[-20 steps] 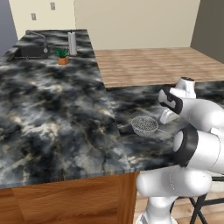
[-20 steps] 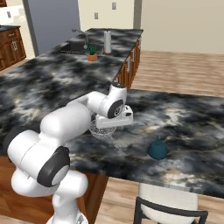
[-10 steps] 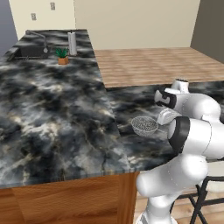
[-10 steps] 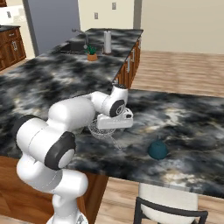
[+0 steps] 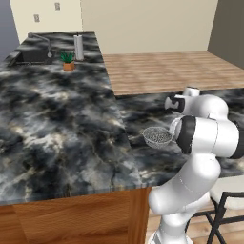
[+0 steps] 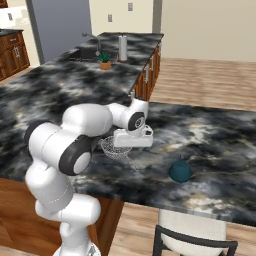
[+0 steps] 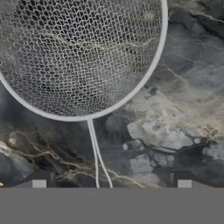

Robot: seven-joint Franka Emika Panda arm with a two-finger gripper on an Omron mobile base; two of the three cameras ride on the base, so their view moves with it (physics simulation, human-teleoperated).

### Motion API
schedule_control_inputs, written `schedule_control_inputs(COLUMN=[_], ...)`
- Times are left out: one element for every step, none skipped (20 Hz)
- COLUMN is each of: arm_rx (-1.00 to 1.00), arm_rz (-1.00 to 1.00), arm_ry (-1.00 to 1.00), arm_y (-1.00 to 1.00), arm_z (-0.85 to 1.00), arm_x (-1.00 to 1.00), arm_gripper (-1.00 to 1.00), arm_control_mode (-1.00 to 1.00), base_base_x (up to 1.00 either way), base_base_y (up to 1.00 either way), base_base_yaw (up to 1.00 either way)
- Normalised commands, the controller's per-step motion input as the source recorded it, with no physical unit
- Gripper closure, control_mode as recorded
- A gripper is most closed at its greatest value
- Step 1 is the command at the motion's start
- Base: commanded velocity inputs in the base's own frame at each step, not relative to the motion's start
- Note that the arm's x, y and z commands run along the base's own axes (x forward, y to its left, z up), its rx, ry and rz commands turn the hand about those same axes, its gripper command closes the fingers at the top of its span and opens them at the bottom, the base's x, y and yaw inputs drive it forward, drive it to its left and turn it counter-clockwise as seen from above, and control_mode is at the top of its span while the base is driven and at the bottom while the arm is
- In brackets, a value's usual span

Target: Pick the teapot and strainer and place them in the sink. Then turn on the water.

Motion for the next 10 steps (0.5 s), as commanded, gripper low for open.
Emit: schedule_control_inputs(arm_rx=[0.02,0.01,0.00,0.00,0.00,0.00,0.00,0.00,0.00,0.00], arm_rz=[0.00,0.00,0.00,0.00,0.00,0.00,0.01,0.01,0.03,0.05], arm_ry=[0.00,0.00,0.00,0.00,0.00,0.00,0.00,0.00,0.00,0.00], arm_y=[0.00,0.00,0.00,0.00,0.00,0.00,0.00,0.00,0.00,0.01], arm_z=[-0.26,-0.26,-0.29,-0.30,-0.30,-0.26,-0.26,-0.22,-0.17,-0.14], arm_x=[0.04,0.06,0.09,0.08,0.06,0.00,0.00,0.00,0.00,-0.08], arm_gripper=[-1.00,-1.00,-1.00,-1.00,-1.00,-1.00,-1.00,-1.00,-1.00,-1.00], arm_control_mode=[-1.00,-1.00,-1.00,-1.00,-1.00,-1.00,-1.00,-1.00,-1.00,-1.00], base_base_x=[0.00,0.00,0.00,0.00,0.00,0.00,0.00,0.00,0.00,0.00], base_base_y=[0.00,0.00,0.00,0.00,0.00,0.00,0.00,0.00,0.00,0.00], base_base_yaw=[0.00,0.00,0.00,0.00,0.00,0.00,0.00,0.00,0.00,0.00])
